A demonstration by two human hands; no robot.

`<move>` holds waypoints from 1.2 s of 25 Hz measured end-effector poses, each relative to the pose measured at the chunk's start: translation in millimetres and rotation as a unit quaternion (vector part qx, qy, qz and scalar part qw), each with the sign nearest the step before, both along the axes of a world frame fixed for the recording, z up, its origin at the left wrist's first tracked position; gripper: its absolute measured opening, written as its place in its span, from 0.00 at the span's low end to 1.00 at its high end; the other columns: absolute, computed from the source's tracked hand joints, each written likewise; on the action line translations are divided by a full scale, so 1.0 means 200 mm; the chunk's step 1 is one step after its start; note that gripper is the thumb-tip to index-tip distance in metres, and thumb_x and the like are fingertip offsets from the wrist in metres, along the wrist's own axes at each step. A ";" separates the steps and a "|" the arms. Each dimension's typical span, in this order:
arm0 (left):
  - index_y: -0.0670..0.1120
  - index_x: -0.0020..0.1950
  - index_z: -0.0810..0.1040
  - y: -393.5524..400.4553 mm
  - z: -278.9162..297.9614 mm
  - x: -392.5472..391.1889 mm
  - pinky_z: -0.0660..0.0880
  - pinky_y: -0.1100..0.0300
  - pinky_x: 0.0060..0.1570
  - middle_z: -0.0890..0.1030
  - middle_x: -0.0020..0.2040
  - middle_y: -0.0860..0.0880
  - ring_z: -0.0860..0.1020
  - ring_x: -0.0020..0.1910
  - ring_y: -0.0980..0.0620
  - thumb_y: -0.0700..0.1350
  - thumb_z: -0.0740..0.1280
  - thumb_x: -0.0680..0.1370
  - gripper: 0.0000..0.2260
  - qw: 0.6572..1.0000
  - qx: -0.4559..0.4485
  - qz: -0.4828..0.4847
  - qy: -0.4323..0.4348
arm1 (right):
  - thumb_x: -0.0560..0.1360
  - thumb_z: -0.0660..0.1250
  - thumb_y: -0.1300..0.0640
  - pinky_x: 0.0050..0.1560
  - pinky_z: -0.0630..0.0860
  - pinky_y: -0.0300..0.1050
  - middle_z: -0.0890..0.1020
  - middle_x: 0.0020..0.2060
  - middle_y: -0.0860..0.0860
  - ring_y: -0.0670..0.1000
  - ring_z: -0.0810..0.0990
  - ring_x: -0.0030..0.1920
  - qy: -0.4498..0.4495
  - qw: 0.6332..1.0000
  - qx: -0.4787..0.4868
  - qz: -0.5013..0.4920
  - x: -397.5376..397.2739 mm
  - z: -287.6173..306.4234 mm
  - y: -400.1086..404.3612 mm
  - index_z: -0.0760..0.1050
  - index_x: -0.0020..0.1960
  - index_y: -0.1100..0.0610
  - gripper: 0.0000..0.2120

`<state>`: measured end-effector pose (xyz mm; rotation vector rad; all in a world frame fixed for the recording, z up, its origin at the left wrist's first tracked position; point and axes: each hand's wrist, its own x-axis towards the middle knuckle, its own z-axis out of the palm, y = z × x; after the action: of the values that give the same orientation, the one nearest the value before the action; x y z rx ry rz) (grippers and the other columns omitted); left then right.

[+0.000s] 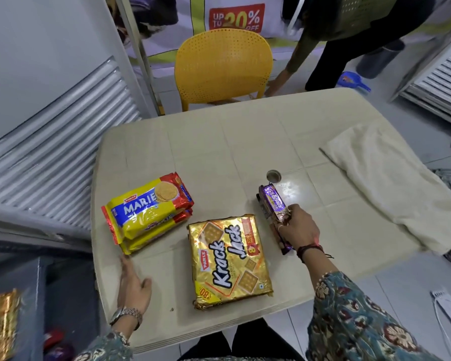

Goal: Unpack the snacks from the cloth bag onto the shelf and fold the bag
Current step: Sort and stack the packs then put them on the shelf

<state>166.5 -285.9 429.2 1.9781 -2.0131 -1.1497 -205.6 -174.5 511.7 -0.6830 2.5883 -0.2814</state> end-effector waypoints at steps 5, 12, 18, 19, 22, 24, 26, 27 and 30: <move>0.45 0.76 0.42 0.07 0.05 -0.03 0.63 0.47 0.69 0.53 0.77 0.42 0.57 0.74 0.41 0.36 0.64 0.73 0.39 0.998 -0.003 0.070 -0.009 | 0.68 0.70 0.54 0.43 0.71 0.45 0.79 0.53 0.57 0.59 0.79 0.53 -0.019 0.997 0.064 0.024 -0.02 -0.08 -0.04 0.66 0.58 0.59 0.23; 0.46 0.76 0.45 0.28 0.21 -0.15 0.68 0.49 0.63 0.51 0.77 0.46 0.54 0.76 0.47 0.37 0.62 0.75 0.36 0.986 -0.064 0.149 0.033 | 0.69 0.70 0.55 0.44 0.74 0.47 0.80 0.52 0.59 0.61 0.80 0.52 -0.008 0.996 0.070 0.051 -0.06 -0.14 -0.01 0.67 0.56 0.60 0.20; 0.46 0.70 0.66 0.25 0.45 -0.42 0.67 0.59 0.59 0.63 0.74 0.50 0.58 0.74 0.51 0.33 0.63 0.74 0.25 0.964 -0.204 0.111 0.128 | 0.66 0.70 0.53 0.44 0.75 0.47 0.82 0.50 0.58 0.61 0.80 0.50 0.008 0.985 0.009 0.175 -0.19 0.13 -0.10 0.70 0.57 0.57 0.22; 0.47 0.67 0.70 0.22 0.51 -0.49 0.68 0.62 0.58 0.68 0.70 0.51 0.63 0.72 0.51 0.32 0.63 0.74 0.22 0.960 -0.194 0.102 0.175 | 0.64 0.70 0.51 0.43 0.74 0.46 0.82 0.50 0.57 0.61 0.80 0.50 0.011 0.977 -0.010 0.214 -0.21 0.20 -0.13 0.70 0.58 0.56 0.24; 0.50 0.62 0.72 0.10 0.69 -0.75 0.73 0.61 0.58 0.75 0.64 0.49 0.72 0.66 0.47 0.40 0.62 0.78 0.14 0.937 -0.034 0.096 0.334 | 0.64 0.72 0.50 0.43 0.73 0.46 0.82 0.50 0.56 0.61 0.79 0.51 0.036 0.941 -0.046 0.332 -0.22 0.40 -0.21 0.73 0.57 0.56 0.23; 0.51 0.67 0.68 0.02 0.77 -0.89 0.71 0.47 0.60 0.70 0.69 0.47 0.68 0.69 0.42 0.53 0.60 0.78 0.18 0.906 0.125 0.145 0.376 | 0.64 0.73 0.51 0.42 0.73 0.45 0.83 0.50 0.55 0.60 0.79 0.51 0.049 0.916 -0.048 0.395 -0.19 0.49 -0.24 0.73 0.56 0.56 0.22; 0.50 0.70 0.65 -0.03 0.82 -0.96 0.71 0.42 0.54 0.68 0.68 0.45 0.67 0.67 0.38 0.67 0.57 0.73 0.31 0.871 0.247 0.184 0.382 | 0.64 0.73 0.52 0.42 0.76 0.46 0.83 0.49 0.53 0.57 0.80 0.49 0.056 0.896 -0.046 0.437 -0.17 0.54 -0.24 0.73 0.56 0.54 0.22; 0.50 0.70 0.66 -0.04 0.84 -0.98 0.73 0.43 0.50 0.69 0.67 0.44 0.69 0.64 0.38 0.72 0.58 0.67 0.38 0.867 0.273 0.186 0.373 | 0.63 0.73 0.52 0.43 0.78 0.47 0.83 0.48 0.52 0.57 0.80 0.49 0.058 0.888 -0.044 0.454 -0.15 0.55 -0.24 0.73 0.55 0.53 0.22; 0.51 0.66 0.71 -0.04 0.85 -0.97 0.76 0.44 0.44 0.73 0.66 0.42 0.72 0.63 0.39 0.76 0.67 0.51 0.49 0.858 0.315 0.177 0.365 | 0.63 0.72 0.52 0.44 0.79 0.49 0.83 0.47 0.51 0.56 0.80 0.49 0.058 0.866 -0.039 0.495 -0.10 0.56 -0.22 0.73 0.55 0.51 0.21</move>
<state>-27.8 -293.8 599.4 1.5882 -0.9089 -2.1898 -226.5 -218.9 624.2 -1.9593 1.9740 -0.0007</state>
